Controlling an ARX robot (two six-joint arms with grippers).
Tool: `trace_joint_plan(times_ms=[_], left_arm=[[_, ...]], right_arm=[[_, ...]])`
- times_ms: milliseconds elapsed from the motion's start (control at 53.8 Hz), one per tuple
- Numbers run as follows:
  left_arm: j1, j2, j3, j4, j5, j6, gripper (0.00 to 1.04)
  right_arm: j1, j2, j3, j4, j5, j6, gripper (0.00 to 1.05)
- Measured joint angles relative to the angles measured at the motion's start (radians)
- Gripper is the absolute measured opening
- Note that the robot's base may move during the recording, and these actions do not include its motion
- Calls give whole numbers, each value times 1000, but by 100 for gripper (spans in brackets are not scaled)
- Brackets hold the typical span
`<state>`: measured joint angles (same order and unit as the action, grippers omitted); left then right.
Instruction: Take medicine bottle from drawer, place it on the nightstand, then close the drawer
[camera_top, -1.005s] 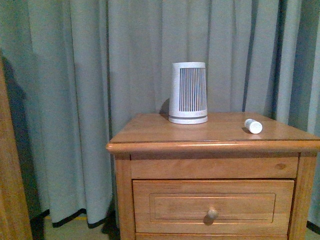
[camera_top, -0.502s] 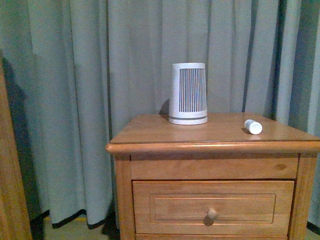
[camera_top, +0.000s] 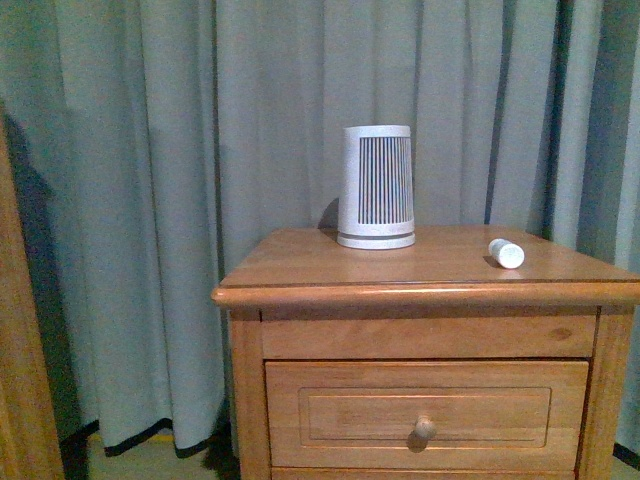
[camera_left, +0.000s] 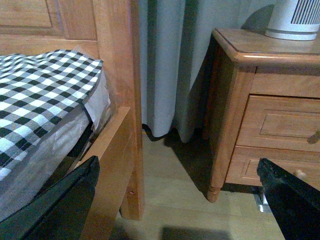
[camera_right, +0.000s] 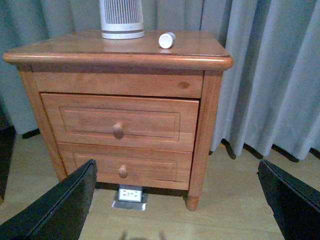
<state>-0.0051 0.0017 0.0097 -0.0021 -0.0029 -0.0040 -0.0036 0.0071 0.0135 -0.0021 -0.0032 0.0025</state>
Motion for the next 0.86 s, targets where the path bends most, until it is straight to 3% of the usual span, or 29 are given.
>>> trace_joint_plan(times_ms=[856], left_arm=[[0, 0, 0, 0, 0, 0, 98]], right_arm=[[0, 0, 0, 0, 0, 0, 98]])
